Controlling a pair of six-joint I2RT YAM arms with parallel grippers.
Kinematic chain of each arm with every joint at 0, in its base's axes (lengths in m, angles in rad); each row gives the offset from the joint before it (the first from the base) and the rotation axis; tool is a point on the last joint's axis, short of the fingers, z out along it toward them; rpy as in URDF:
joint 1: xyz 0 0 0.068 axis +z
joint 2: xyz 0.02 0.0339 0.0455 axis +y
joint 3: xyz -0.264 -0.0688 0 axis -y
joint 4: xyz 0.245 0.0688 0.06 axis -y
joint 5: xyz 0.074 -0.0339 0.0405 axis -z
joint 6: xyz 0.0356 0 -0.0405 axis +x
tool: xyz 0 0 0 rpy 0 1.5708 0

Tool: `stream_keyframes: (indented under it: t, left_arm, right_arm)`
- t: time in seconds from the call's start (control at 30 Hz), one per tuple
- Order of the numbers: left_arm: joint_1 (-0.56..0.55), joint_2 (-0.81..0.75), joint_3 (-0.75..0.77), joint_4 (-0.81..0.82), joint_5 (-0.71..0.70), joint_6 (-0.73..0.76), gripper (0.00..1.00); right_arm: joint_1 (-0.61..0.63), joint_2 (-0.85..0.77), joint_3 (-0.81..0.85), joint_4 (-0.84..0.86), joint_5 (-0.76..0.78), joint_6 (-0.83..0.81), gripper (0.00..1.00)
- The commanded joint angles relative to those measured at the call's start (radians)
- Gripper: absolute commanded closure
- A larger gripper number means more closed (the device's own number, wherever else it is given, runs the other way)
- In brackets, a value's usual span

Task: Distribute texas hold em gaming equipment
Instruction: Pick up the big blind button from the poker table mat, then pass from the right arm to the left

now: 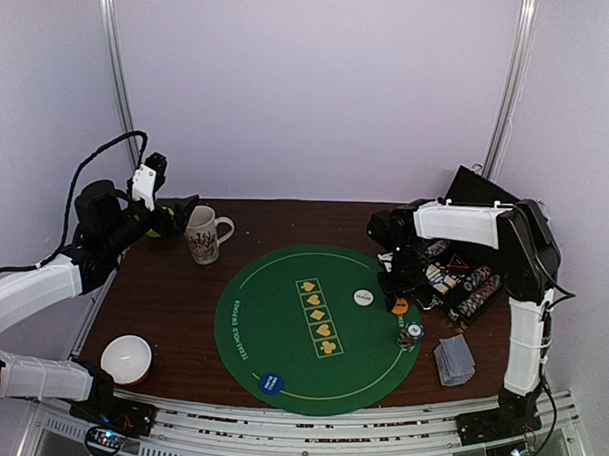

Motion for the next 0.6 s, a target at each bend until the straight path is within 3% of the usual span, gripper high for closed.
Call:
stream_keyframes:
  t: [0.0, 0.2, 0.3, 0.43, 0.57]
  left_arm:
    - [-0.006, -0.016, 0.018, 0.036, 0.049, -0.006, 0.02]
    - [-0.008, 0.026, 0.114, -0.025, 0.243, -0.181, 0.04]
    - [-0.061, 0.08, 0.203, -0.094, 0.323, -0.295, 0.09]
    - [-0.156, 0.134, 0.317, -0.243, 0.428, -0.329, 0.15]
    - [-0.16, 0.121, 0.326, -0.282, 0.561, -0.435, 0.25]
  right_arm:
    - [0.06, -0.093, 0.108, -0.022, 0.055, -0.033, 0.57]
    - [0.237, -0.135, 0.258, 0.129, 0.126, -0.108, 0.56]
    - [0.339, -0.155, 0.251, 0.317, 0.164, -0.157, 0.56]
    - [0.452, -0.148, 0.251, 0.512, 0.221, -0.24, 0.56]
    - [0.519, -0.157, 0.237, 0.644, 0.27, -0.303, 0.55]
